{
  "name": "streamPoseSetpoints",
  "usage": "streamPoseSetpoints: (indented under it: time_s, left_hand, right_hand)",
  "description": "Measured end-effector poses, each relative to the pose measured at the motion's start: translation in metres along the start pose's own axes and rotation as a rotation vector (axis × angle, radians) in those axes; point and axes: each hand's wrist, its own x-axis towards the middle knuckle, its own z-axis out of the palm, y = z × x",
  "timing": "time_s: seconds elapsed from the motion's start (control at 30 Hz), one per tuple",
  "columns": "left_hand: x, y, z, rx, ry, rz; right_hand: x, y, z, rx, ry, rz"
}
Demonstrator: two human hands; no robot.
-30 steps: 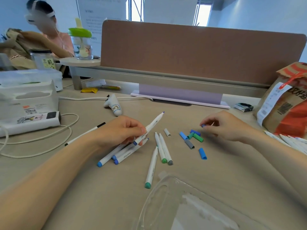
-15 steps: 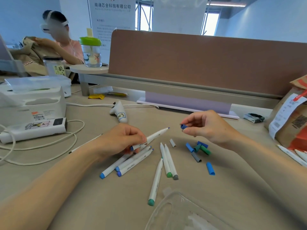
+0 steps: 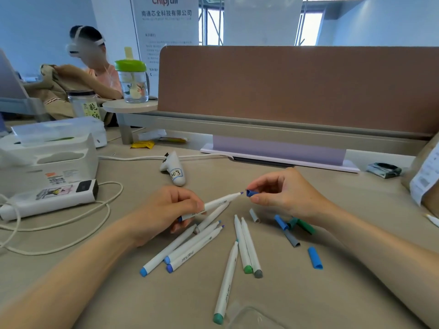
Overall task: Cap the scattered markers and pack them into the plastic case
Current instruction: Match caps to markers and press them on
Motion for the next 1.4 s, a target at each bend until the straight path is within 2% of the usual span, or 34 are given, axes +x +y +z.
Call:
streamPoseSetpoints:
  time_s: [0.37,0.7,1.1,1.4]
  left_hand:
    - [-0.002,0.003,0.007,0.061,-0.024,0.005]
    - [-0.004,0.007,0.004,0.034,0.008,0.026]
    - [-0.006,0.006,0.009,0.069,-0.089,0.052]
    - [-0.011,0.009,0.011,0.121,-0.121,0.107]
  right_hand:
    - [-0.007,-0.004,0.003,0.012,-0.027,-0.046]
    - [-0.006,-0.009,-0.015,-0.065,0.040,-0.041]
    - [-0.009,-0.010,0.002,-0.047,-0.030,-0.069]
    - [-0.011,-0.008,0.010,-0.041,0.051,-0.138]
